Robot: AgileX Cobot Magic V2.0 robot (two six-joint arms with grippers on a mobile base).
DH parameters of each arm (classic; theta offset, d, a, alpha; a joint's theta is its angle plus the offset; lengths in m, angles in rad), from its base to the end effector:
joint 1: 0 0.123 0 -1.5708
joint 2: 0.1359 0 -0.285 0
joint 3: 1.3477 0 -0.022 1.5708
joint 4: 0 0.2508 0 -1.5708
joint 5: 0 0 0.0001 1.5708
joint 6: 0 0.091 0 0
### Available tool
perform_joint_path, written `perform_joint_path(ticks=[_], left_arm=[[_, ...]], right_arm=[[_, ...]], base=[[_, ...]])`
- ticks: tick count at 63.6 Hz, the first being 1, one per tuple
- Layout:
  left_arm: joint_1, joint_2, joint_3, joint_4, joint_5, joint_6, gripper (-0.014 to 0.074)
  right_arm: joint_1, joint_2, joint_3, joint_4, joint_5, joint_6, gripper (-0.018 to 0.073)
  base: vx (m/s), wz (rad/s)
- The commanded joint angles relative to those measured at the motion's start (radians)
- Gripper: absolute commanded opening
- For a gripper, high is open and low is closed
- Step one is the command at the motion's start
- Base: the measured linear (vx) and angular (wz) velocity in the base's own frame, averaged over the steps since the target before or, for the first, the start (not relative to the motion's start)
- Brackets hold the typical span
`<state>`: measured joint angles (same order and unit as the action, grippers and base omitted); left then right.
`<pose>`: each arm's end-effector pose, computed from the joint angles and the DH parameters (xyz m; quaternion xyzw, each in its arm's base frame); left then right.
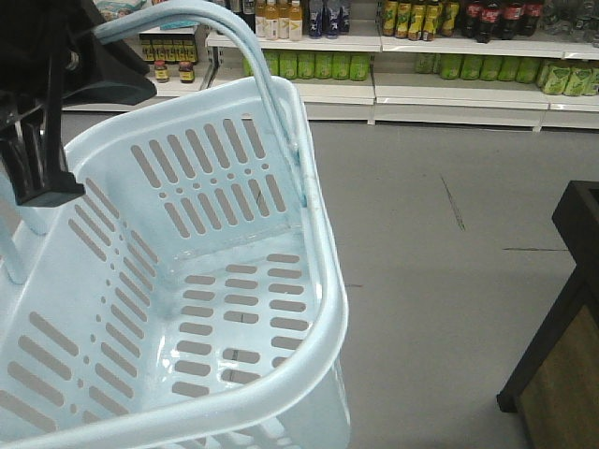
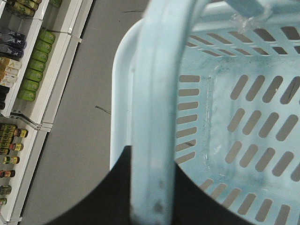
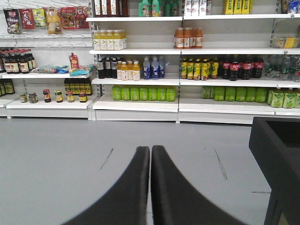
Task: Pick three apples into basket with both arms
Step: 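Drive the base along the shelves carrying the basket in the left gripper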
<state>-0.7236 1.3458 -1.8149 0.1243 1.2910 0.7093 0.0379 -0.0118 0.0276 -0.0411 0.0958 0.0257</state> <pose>0.1894 -0.1528 0.4975 0.5925 0.6935 0.0586 0.4056 0.0567 0.0018 0.1958 -0.0176 0.7154 0.0065 0.6984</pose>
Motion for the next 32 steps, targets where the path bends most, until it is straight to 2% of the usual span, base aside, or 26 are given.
perform_joint_path(ticks=[1, 32], left_arm=[[-0.003, -0.028, -0.034, 0.001, -0.043, -0.012, -0.0006], [-0.003, -0.028, -0.034, 0.001, -0.043, -0.012, -0.0006]], right_arm=[[-0.006, -0.01, 0.014, -0.008, -0.079, 0.0, -0.0008], [-0.006, -0.01, 0.014, -0.008, -0.079, 0.0, -0.0008]], base=[[0.12, -0.03], [0.12, -0.04]])
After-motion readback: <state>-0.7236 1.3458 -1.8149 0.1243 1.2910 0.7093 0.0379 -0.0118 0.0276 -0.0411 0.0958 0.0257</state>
